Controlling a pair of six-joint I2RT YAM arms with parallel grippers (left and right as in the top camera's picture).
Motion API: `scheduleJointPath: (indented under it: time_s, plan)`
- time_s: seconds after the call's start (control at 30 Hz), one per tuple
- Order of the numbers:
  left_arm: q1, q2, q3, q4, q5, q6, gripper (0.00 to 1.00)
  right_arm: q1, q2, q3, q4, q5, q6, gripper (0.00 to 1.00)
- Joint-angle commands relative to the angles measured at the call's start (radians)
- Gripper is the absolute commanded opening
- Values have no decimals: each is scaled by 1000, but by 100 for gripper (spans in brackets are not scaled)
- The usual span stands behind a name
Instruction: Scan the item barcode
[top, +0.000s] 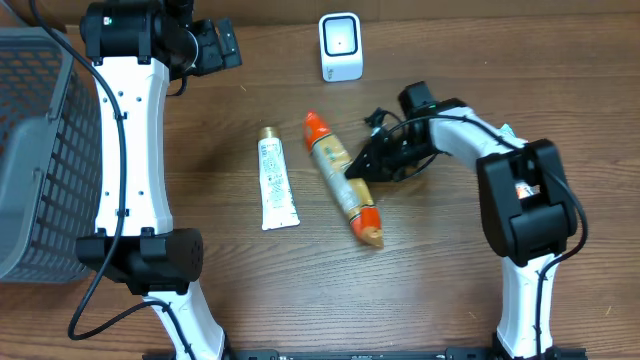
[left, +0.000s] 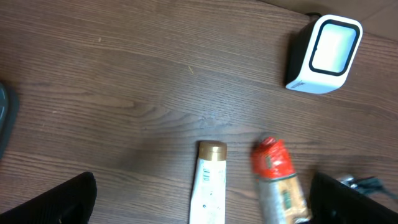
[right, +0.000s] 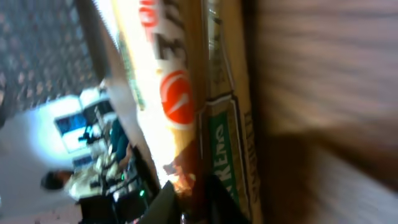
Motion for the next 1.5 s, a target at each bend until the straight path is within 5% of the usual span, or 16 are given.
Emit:
scheduleJointPath:
  time_s: [0.0, 0.2, 0.7, 1.03, 1.27, 1.47]
  plan:
    - [-2, 2, 3, 0, -6, 11, 100, -47, -50, -3, 11, 65, 18, 33]
    - [-2, 2, 3, 0, -6, 11, 100, -88, -50, 18, 15, 66, -16, 48]
    - [-2, 2, 3, 0, -6, 11, 100, -43, -87, 271, -344, 231, -176, 55]
    - [-2, 2, 3, 0, -6, 11, 100, 243, -134, 285, -341, 881, -36, 58]
    - [-2, 2, 3, 0, -6, 11, 100, 372, -131, 270, -243, 1156, -25, 76]
    - [-2, 2, 3, 0, -6, 11, 100, 376, -121, 209, -220, 1121, -82, 98]
